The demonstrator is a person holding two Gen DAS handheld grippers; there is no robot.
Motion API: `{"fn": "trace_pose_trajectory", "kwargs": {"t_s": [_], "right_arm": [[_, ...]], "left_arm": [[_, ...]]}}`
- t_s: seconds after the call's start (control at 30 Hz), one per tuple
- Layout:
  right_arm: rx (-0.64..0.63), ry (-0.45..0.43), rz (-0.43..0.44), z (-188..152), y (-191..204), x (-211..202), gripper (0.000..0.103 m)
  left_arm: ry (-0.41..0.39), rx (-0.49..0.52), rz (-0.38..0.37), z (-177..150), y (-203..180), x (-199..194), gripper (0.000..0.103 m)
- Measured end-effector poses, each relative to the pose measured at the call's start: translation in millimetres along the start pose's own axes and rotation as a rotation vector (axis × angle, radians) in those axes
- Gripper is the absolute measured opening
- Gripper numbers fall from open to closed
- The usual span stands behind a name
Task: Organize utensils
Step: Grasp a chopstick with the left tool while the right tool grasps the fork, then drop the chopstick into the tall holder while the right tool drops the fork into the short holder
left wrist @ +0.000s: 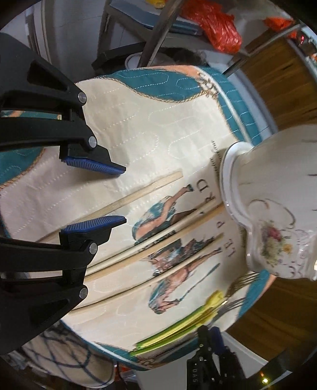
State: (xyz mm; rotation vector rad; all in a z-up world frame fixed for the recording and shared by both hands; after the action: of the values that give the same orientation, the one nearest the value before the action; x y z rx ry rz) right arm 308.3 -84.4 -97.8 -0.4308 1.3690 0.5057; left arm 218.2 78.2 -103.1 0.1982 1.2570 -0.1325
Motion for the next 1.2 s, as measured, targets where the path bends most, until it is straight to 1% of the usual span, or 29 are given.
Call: {"fn": "trace_pose_trajectory", "kwargs": {"t_s": [0.03,0.13,0.17,0.23,0.27,0.3,0.33,0.4,0.43,0.47,0.53,0.63,0.73,0.8,0.83,0.9,0.93,0.97,1.03,1.1,1.17,1.2], "right_arm": [[0.013,0.014,0.004,0.5,0.2,1.0,0.026],[0.023,0.025,0.011,2.3,3.4,2.0,0.016],[0.032,0.023,0.016,1.8,2.7,2.1,0.014],[0.057,0.009,0.033,2.6,1.4,1.5,0.008],[0.068,0.001,0.042,1.6,1.9,0.9,0.008],[0.076,-0.008,0.049,1.4,1.7,0.7,0.007],[0.086,-0.021,0.061,0.0,0.7,-0.1,0.006],[0.12,-0.07,0.103,-0.4,-5.2,-3.2,0.006],[0.143,-0.1,0.13,-1.3,-8.4,-6.4,0.006],[0.157,-0.128,0.152,0.2,-11.3,-9.8,0.006],[0.18,-0.173,0.185,3.3,-15.0,-15.4,0.006],[0.183,-0.226,0.229,4.5,-18.4,-25.4,0.006],[0.182,-0.283,0.243,8.0,-17.3,-35.6,0.006],[0.178,-0.344,0.25,10.5,-17.7,-46.3,0.006],[0.178,-0.368,0.256,10.2,-15.2,-51.8,0.006],[0.18,-0.438,0.262,11.2,-16.8,-63.0,0.006],[0.183,-0.478,0.279,11.4,-16.8,-69.5,0.006],[0.186,-0.508,0.29,11.7,-14.4,-74.5,0.006],[0.194,-0.576,0.309,14.8,-12.1,-84.6,0.006],[0.187,-0.639,0.319,17.4,-8.4,-96.5,0.006],[0.171,-0.689,0.32,20.1,-2.0,-105.8,0.006],[0.156,-0.717,0.305,22.4,1.2,-112.1,0.006]], "left_arm": [[0.031,0.008,-0.004,0.1,0.2,1.0,0.036],[0.081,0.014,-0.011,0.3,-0.4,3.0,0.035],[0.097,0.014,-0.015,1.0,1.9,3.9,0.035],[0.119,0.013,-0.022,-1.6,1.8,4.0,0.032],[0.127,0.014,-0.028,-3.7,1.3,3.3,0.028],[0.129,0.016,-0.028,-3.6,0.4,3.3,0.022],[0.127,0.017,-0.029,-5.5,0.0,2.5,0.02],[0.111,0.006,-0.039,-8.1,1.0,1.1,0.009],[0.099,-0.004,-0.044,-8.6,2.9,1.0,0.006],[0.081,-0.02,-0.05,-10.4,3.5,0.0,0.005],[0.043,-0.055,-0.06,-16.7,5.3,-2.1,0.004],[-0.03,-0.104,-0.086,-14.0,9.2,-9.0,0.004],[-0.136,-0.154,-0.119,-8.0,10.3,-27.5,0.004],[-0.246,-0.188,-0.148,-0.5,10.5,-48.6,0.004],[-0.277,-0.203,-0.154,2.7,10.3,-54.4,0.004],[-0.396,-0.248,-0.185,8.5,9.4,-75.9,0.004],[-0.433,-0.268,-0.18,13.8,10.5,-81.4,0.004],[-0.484,-0.305,-0.158,16.5,16.0,-88.6,0.004],[-0.578,-0.348,-0.16,22.8,19.8,-100.9,0.004],[-0.667,-0.399,-0.139,29.3,27.7,-109.8,0.004],[-0.738,-0.428,-0.16,41.2,36.2,-115.9,0.004],[-0.762,-0.441,-0.155,43.4,37.9,-117.4,0.004]]}}
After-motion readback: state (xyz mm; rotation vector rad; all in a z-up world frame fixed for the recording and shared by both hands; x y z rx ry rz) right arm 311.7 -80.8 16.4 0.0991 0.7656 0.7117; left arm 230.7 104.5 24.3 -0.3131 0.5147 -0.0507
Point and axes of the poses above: each gripper's, at about its wrist camera, not at the fingertips, and x roughly the way its jaws point, y to its left, z to its top, the point moved 10 cm from there along x, roughly the way its jaws point, and after that the axes turned 2 degrees about z, right-handed, at the moved point
